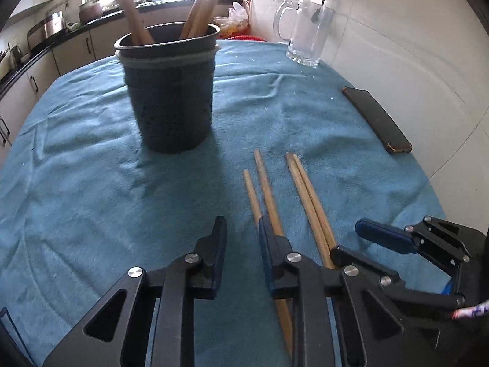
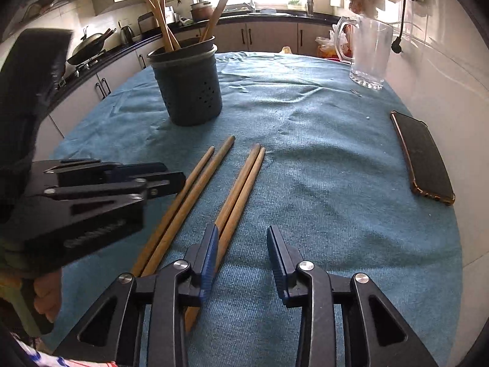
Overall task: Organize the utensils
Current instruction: 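Lower both grippers to the remaining chopsticks and grasp one with each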
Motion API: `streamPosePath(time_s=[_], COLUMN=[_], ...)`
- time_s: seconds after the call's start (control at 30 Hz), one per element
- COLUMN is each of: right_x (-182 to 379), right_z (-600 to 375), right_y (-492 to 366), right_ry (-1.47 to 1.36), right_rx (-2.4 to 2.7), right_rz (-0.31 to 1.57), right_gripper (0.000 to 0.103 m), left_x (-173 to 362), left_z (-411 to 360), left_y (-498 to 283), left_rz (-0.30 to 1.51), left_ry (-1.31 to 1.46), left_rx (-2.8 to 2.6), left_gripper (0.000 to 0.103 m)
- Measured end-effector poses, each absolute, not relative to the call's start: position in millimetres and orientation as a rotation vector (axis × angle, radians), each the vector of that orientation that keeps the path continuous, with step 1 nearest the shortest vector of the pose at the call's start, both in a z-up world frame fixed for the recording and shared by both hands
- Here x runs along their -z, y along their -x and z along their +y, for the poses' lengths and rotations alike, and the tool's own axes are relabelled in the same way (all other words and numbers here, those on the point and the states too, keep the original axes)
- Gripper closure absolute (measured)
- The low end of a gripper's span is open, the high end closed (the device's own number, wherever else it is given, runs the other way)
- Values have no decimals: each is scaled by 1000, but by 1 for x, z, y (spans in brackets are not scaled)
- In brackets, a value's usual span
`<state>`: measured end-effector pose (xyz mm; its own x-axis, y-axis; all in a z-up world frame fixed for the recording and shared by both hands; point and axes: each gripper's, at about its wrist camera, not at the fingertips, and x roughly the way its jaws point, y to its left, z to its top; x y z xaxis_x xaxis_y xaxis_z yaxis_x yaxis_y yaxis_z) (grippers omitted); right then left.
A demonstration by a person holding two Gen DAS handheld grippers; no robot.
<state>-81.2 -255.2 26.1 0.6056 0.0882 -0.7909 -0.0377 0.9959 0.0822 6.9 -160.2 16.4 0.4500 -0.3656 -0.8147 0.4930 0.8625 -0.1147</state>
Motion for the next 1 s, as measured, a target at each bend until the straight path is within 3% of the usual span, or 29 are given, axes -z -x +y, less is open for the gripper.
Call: streamPosePath(time_s=[0.17,0.23,0.33,0.73,1.0], right_x=[-23,-23,-24,-25,-24], right_z=[-253,-255,-261,-281,-285], right_y=[79,77,77,98,102], right_ry=[-59,-75,-108,-163,-192], right_rx=[-51,-39,-27,-3,-14], right_rz=[934,936,942,975,951], right_gripper=[77,84,93,94,94], left_x=[-18,-17,-14,-25,-28], left_z=[-168,-173,-172,-137,-158], left_y=[-13,-16,-16,-5,0], left_rz=[965,970,991,1015,1008], left_ry=[-176,-176,-182,-72,-85], left_rx=[519,515,495,561,630], left_gripper=[88,103,103,103,102])
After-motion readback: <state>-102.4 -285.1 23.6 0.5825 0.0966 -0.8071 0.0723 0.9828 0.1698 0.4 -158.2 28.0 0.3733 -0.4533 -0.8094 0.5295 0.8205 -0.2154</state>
